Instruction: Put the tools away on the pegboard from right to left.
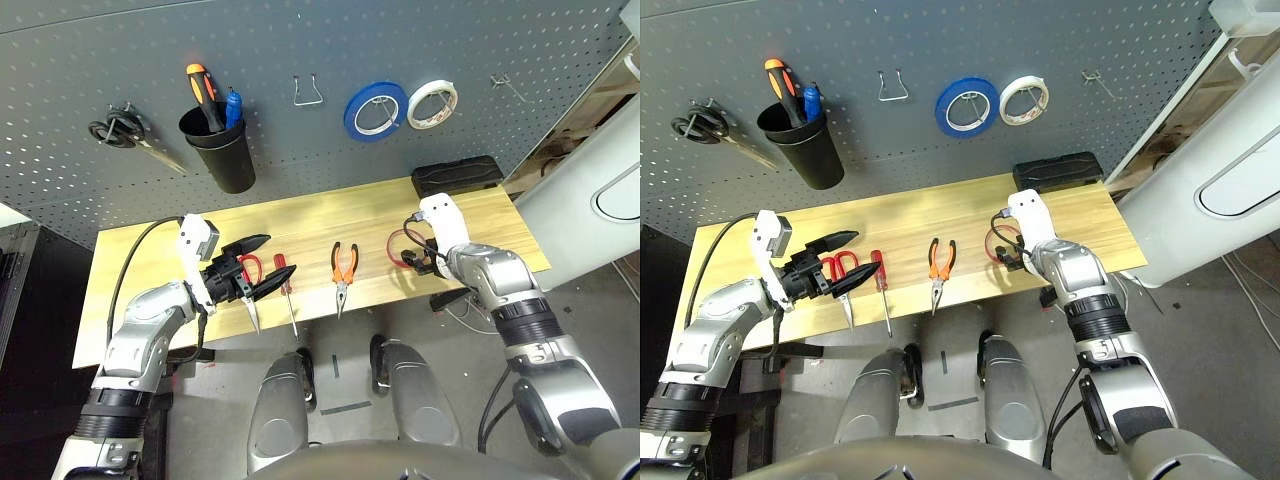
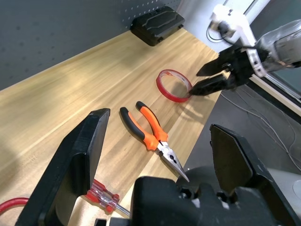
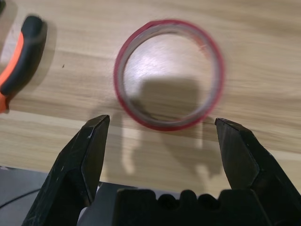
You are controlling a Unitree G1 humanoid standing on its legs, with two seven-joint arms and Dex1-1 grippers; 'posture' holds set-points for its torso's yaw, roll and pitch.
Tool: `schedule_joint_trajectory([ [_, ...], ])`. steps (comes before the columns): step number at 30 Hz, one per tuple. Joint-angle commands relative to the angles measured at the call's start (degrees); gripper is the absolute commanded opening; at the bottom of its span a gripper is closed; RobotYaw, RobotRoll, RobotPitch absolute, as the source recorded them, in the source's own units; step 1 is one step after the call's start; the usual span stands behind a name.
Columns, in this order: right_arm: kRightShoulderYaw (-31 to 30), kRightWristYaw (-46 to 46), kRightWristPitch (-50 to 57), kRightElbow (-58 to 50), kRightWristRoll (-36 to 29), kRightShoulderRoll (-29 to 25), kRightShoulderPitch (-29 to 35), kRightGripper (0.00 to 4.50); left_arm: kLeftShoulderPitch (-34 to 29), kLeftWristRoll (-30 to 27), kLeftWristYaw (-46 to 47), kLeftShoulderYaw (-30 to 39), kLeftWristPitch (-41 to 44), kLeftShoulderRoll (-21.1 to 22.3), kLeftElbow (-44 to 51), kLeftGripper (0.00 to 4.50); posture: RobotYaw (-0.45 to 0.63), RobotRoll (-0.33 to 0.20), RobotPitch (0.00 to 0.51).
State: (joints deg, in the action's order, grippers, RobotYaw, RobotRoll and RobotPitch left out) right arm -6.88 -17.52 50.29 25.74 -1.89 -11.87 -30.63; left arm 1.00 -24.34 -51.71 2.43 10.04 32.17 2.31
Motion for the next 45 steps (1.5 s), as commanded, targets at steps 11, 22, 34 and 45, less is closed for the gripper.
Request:
schedule_joint_trajectory([
  [11, -1.0, -0.3, -16.4, 28.6, 3.3, 4.9, -8.5, 2.51, -3.2, -0.5, 4.1, 1.9, 5.5, 0.2, 8.4, 4.50, 0.02, 0.000, 0.209],
  [22, 1.6, 0.6, -20.0, 31.2, 3.2, 4.0, -10.2, 0.01, -2.8, 0.4, 5.9, 2.0, 3.8, -2.3, 6.3, 4.50, 0.01, 0.000, 0.106],
  [34, 3.5, -0.2, -7.4, -6.9, 2.7, -5.7, 2.3, 0.01, 0.5, -0.1, 4.6, 1.9, 2.6, -2.8, 4.3, 4.50, -0.06, 0.000, 0.063],
  [45, 7.6, -1.1, -5.2, -28.5, 2.5, -13.6, 9.2, 0.01, 0.2, -6.5, 1.9, 10.5, 3.9, 2.0, 7.5, 4.50, -0.08, 0.000, 0.068],
])
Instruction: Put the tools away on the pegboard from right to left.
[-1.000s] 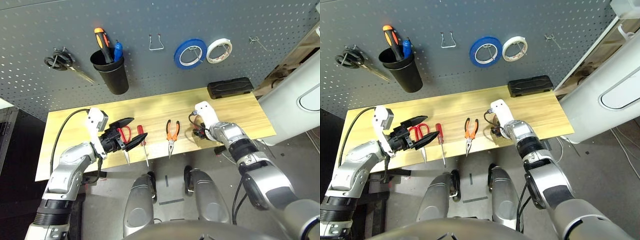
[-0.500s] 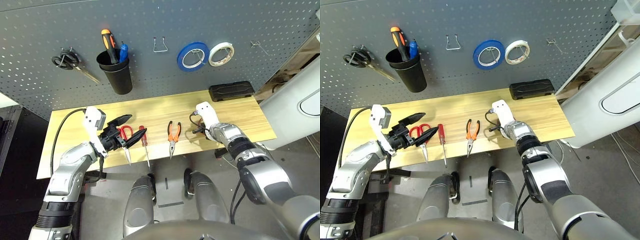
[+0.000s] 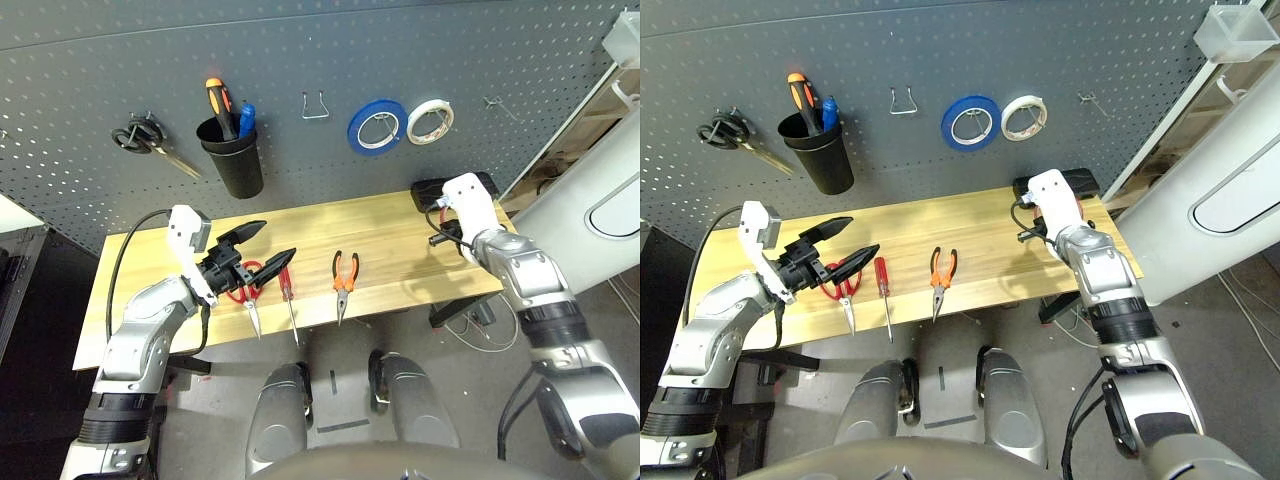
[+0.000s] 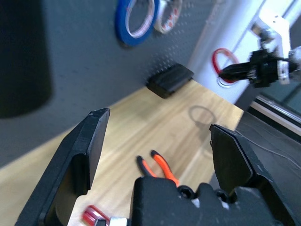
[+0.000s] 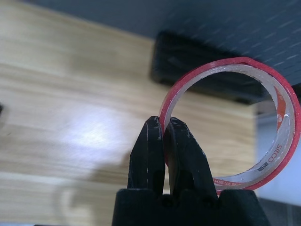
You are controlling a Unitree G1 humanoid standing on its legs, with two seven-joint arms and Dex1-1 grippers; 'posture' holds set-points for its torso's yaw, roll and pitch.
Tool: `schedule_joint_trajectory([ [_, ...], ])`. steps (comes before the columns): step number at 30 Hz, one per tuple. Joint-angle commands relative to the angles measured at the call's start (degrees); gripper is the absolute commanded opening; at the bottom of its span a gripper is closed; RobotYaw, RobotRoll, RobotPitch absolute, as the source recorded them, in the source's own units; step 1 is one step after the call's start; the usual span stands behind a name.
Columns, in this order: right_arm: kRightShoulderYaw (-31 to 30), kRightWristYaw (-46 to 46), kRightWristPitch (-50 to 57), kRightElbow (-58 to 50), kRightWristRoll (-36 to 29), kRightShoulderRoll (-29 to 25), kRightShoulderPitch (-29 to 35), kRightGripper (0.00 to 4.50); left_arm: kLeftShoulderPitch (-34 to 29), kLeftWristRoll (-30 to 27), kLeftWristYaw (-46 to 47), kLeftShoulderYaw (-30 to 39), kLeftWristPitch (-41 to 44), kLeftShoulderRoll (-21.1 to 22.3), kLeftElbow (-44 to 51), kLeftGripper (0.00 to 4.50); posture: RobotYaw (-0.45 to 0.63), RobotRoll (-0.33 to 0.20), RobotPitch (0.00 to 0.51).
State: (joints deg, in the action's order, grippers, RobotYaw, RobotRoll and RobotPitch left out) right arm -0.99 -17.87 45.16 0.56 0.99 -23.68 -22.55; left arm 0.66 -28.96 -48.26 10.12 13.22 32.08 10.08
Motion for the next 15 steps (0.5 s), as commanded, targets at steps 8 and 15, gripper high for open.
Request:
schedule_joint_trajectory([
  [8, 5.0, -0.1, -6.4, -4.2, -0.8, -4.6, -0.2, 0.01, 4.7, -3.7, -4.5, 5.7, 0.5, 4.7, -4.4, 4.50, -0.07, 0.000, 0.067],
  [15, 6.0, -0.9, -15.7, 0.5, -1.1, -5.8, -3.0, 0.01, 5.6, -3.9, -6.6, 5.9, -0.7, 4.1, -6.6, 4.50, -0.07, 0.000, 0.062],
])
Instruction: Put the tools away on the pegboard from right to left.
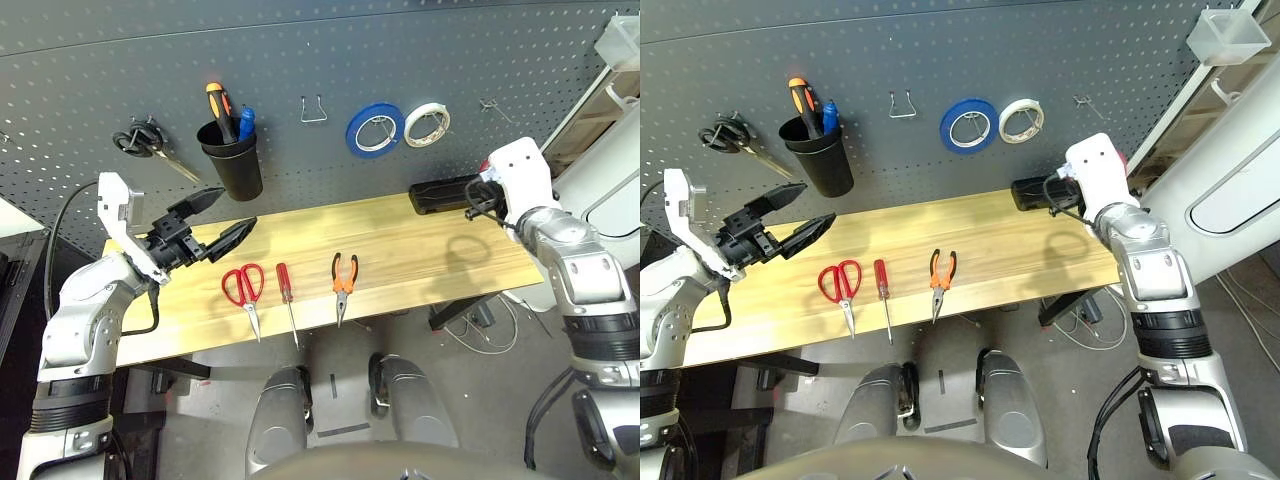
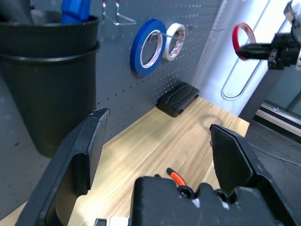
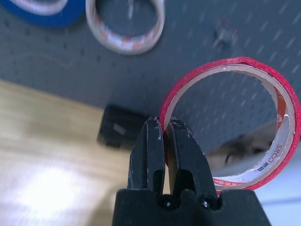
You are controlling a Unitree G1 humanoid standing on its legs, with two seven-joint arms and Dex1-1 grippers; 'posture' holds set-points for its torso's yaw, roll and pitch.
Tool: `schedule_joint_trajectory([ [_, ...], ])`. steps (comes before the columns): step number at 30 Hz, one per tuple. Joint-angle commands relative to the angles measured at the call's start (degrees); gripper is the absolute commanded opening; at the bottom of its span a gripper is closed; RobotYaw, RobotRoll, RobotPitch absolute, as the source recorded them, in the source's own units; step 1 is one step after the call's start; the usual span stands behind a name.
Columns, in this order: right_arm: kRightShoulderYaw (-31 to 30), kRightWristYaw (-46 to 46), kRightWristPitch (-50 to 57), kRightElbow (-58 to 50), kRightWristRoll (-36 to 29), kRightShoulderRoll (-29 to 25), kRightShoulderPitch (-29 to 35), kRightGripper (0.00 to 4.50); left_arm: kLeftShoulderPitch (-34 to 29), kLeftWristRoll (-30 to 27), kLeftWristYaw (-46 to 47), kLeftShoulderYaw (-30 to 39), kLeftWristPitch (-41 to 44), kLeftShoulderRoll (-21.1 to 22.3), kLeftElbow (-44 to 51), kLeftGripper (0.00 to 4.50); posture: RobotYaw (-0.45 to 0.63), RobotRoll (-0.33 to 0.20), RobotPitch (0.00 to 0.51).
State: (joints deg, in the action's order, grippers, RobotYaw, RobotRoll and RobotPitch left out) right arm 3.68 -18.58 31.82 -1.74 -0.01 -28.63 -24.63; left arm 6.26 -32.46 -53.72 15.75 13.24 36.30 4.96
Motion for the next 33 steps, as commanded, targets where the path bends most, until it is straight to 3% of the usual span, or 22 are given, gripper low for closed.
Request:
schedule_joint_trajectory([
  [1, 1.4, -0.2, -3.5, 3.9, 0.0, -0.9, -1.6, 0.01, 0.2, -0.1, -1.4, 0.2, -1.3, -0.2, -2.0, 4.50, -0.07, 0.000, 0.063],
  [7, 0.6, 1.5, -8.6, 13.4, 1.9, -1.4, -6.6, 0.01, 0.9, 0.5, -2.6, 0.6, -3.9, 0.2, -5.0, 4.50, -0.06, 0.000, 0.063],
  [21, -2.4, 0.8, -27.4, 54.6, 4.8, 0.0, -25.7, 0.01, -0.8, 0.2, -0.7, -0.2, -3.1, -0.5, -1.3, 4.50, -0.02, 0.000, 0.066],
  [27, -3.4, 3.9, -34.6, 66.3, 7.0, 0.8, -30.1, 1.94, -0.9, -0.1, 1.0, -1.0, -1.4, -1.1, 1.6, 4.50, -0.01, 0.000, 0.063],
  [33, -1.5, 0.1, -36.3, 61.8, 4.4, -0.3, -28.8, 4.14, -0.2, -0.5, 2.3, -1.8, 1.1, -1.3, 4.0, 4.50, -0.02, 0.000, 0.064],
])
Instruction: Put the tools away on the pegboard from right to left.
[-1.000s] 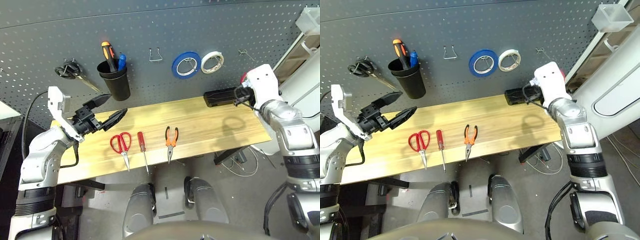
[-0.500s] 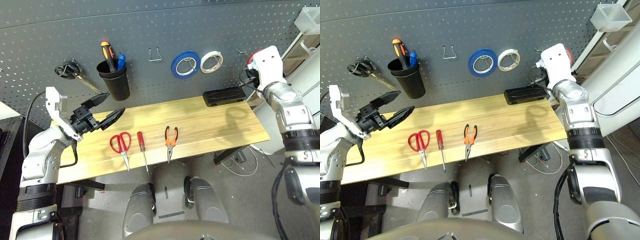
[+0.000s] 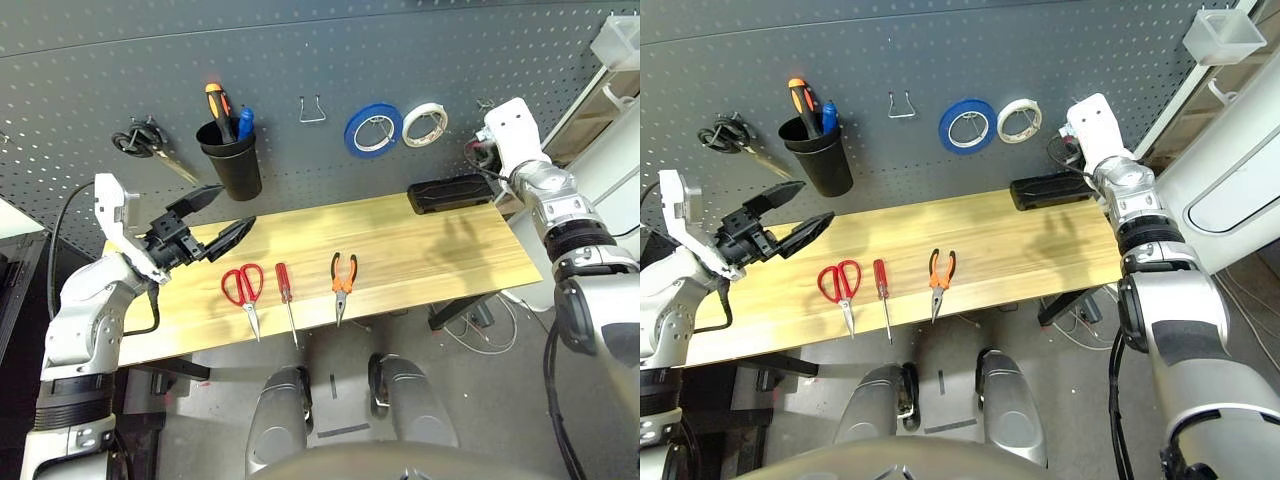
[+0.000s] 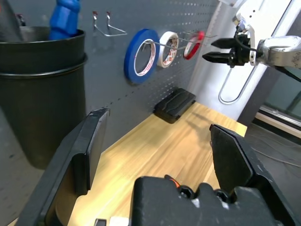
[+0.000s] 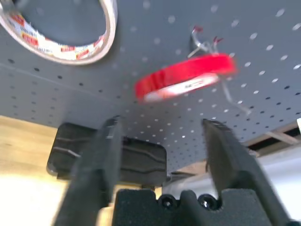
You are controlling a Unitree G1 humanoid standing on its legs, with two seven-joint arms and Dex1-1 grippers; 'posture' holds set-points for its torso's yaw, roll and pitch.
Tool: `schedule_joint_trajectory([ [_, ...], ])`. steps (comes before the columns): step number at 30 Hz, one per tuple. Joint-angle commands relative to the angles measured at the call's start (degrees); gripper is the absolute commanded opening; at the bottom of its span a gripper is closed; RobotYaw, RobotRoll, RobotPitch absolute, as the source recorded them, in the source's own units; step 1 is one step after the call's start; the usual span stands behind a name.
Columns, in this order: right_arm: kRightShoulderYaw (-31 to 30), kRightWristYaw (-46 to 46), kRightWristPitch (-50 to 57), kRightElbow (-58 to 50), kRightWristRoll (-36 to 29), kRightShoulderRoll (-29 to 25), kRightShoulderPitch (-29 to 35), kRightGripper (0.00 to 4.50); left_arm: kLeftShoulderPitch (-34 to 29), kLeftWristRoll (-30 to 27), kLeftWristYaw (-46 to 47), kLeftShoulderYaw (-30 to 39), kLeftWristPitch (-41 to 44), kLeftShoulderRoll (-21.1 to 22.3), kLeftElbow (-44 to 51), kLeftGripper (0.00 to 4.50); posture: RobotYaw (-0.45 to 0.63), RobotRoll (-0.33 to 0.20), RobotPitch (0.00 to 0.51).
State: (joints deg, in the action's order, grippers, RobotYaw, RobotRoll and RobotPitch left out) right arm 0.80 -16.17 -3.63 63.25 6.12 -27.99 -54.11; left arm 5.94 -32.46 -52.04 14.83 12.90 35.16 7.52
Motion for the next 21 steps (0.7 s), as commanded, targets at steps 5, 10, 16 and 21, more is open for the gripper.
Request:
schedule_joint_trajectory([
  [5, 3.7, -12.7, 7.6, -23.2, -8.1, -4.6, 8.6, 4.48, 1.2, -0.5, 1.4, -1.6, 3.7, -0.4, 2.4, 4.50, -0.05, 0.000, 0.069],
  [10, 5.5, -28.1, 24.6, -50.1, -19.2, -12.5, 22.5, 4.48, 2.7, 0.0, 1.9, -3.6, 6.2, -0.4, 2.1, 4.50, -0.09, 0.000, 0.077],
  [16, 4.7, -33.0, 31.5, -60.1, -22.6, -16.1, 32.2, 4.48, 4.0, 1.1, 2.8, -6.8, 8.5, -1.1, 1.8, 4.50, -0.10, 0.000, 0.092],
  [21, 1.7, -29.8, 35.4, -63.8, -22.1, -11.5, 35.7, 4.48, 3.4, 2.1, 3.3, -10.0, 9.6, -2.1, 3.2, 4.50, -0.09, 0.000, 0.123],
])
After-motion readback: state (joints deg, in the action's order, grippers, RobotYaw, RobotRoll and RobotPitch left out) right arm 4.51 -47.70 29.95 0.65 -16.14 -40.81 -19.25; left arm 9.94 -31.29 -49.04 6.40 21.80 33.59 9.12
